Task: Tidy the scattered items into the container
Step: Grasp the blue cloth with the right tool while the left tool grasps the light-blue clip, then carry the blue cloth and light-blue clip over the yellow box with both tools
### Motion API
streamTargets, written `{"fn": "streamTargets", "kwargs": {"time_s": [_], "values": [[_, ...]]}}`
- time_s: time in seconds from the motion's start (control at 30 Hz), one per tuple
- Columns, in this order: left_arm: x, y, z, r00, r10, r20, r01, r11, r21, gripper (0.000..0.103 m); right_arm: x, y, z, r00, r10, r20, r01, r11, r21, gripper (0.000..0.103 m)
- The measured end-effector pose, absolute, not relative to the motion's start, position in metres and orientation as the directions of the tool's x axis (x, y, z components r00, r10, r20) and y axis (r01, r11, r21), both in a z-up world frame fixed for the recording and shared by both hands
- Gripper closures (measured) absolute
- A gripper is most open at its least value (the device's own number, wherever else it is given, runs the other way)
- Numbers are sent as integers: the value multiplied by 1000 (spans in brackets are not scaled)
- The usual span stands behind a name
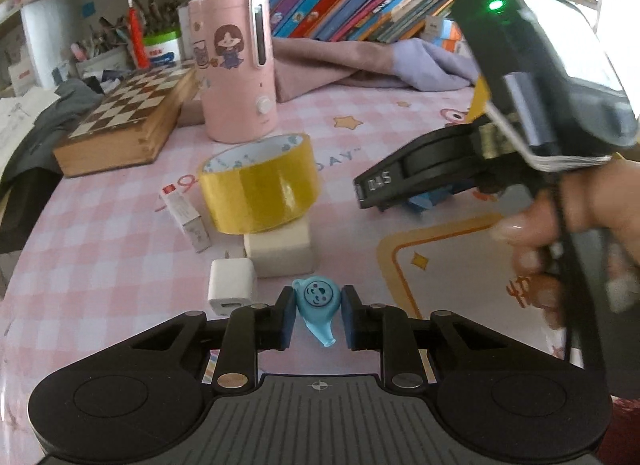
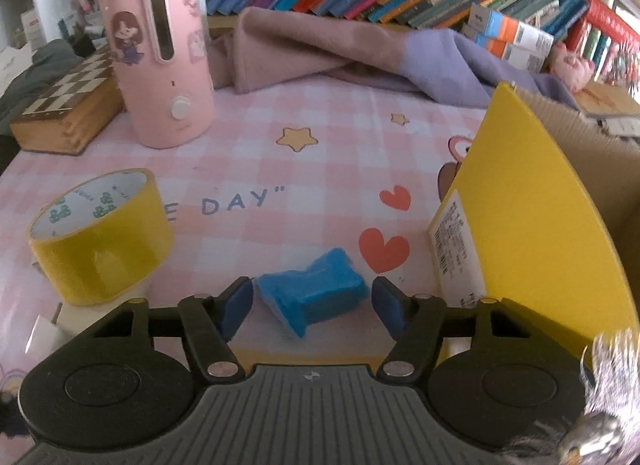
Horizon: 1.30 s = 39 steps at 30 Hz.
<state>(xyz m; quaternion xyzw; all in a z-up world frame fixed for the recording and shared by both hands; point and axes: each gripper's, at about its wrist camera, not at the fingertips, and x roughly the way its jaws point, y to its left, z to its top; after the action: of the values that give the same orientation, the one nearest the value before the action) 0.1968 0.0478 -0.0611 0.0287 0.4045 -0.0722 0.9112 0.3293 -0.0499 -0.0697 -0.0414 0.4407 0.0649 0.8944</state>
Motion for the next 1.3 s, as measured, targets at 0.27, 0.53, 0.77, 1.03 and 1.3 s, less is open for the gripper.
{"fn": "streamTargets", "kwargs": {"time_s": [0.27,0.53,0.77,1.03,1.3], "values": [[194,50,-58,666,-113,-737,155,988,-10,80,329,-51,-68,618,110,-778,-164,986,9,56],[187,50,-52,682,-113,-722,156,988,-8,80,318,-52,-55,639,130,-759,-174,984,22,57],[175,50,-44,702,-110,-703,157,988,1,80,300,-51,-42,640,161,-752,-207,978,34,57],[155,49,-33,727,-114,-677,163,987,9,80,270,-54,-23,664,199,-721,-240,970,46,57],[129,48,-18,757,-117,-643,167,986,18,80,237,-61,-5,701,214,-681,-250,967,46,57]]}}
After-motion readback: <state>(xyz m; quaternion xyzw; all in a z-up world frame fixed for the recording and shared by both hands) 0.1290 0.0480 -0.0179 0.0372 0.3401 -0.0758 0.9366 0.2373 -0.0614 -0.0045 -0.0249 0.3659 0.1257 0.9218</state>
